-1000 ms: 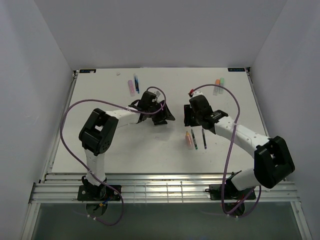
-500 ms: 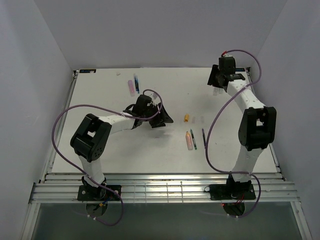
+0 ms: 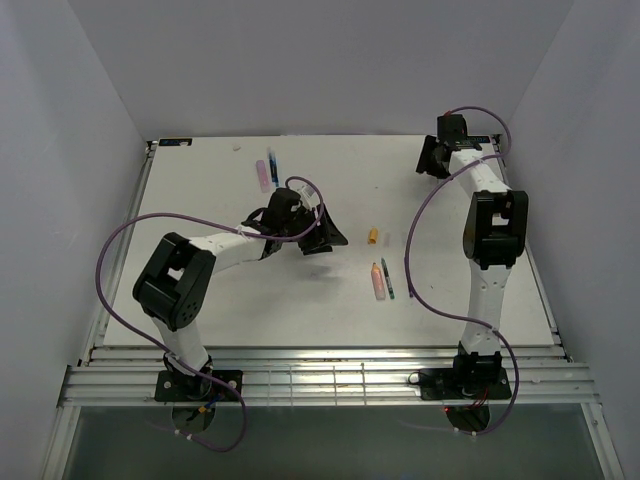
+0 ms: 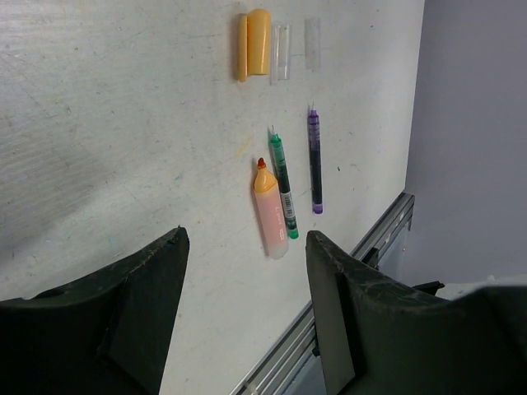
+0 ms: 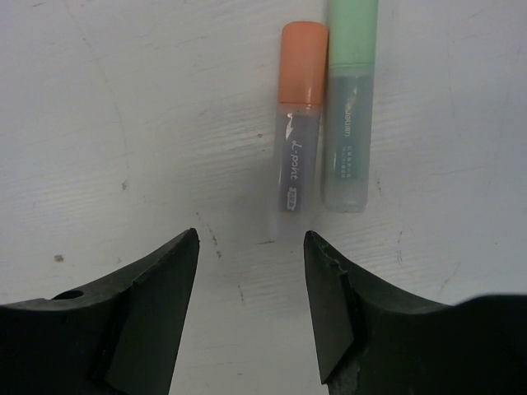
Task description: Open the pen caps
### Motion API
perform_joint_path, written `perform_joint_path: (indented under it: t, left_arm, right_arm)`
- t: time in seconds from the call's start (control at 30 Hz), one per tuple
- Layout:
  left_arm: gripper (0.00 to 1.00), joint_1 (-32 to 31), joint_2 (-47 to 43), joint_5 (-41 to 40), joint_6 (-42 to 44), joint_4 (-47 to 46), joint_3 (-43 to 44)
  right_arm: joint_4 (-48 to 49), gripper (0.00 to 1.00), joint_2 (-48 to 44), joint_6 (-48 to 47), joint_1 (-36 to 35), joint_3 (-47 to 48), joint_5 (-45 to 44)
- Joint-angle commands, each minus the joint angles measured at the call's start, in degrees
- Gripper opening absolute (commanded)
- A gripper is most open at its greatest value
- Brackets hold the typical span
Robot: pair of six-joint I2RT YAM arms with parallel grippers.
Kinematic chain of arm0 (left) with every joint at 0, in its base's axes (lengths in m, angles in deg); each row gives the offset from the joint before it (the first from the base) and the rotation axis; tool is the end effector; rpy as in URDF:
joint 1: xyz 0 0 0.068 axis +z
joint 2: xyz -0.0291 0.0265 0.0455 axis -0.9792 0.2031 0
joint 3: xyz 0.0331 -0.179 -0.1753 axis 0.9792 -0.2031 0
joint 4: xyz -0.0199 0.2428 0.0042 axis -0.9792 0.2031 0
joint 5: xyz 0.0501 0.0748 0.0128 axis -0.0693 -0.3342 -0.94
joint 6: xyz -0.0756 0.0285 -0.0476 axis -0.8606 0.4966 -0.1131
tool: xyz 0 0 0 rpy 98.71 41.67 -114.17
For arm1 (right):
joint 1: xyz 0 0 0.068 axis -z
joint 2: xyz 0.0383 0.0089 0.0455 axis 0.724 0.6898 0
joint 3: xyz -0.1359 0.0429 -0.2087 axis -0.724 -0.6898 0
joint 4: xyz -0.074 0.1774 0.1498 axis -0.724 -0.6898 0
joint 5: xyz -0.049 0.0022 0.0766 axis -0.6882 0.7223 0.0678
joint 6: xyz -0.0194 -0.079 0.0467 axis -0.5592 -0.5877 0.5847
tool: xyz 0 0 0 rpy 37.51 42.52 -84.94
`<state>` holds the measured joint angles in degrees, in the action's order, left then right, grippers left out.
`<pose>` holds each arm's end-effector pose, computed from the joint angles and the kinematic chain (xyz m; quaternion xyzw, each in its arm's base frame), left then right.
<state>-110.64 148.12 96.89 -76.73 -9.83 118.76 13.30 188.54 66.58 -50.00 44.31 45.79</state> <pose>0.3112 -0.2414 0.1452 -0.0211 0.8858 -0.4244 0.1864 0.5192 0.0204 0.1735 0.1188 0.9136 -0.0044 0.3889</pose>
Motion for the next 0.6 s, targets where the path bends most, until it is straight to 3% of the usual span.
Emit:
perform_joint_path:
  t: [0.0,0.57]
  left_arm:
    - [0.70,0.45,-2.59,1.09,0.97,-0.93,0.90]
    - [0.70,1.16,-0.75,3.38,-0.09,-3.39,-0.42]
  right_arm:
    - [-0.68,0.60,1.02,-1.43,0.89,3.71,0.08]
    - [-0.15,0.57,5.86,-1.69,1.07,4.16,1.13]
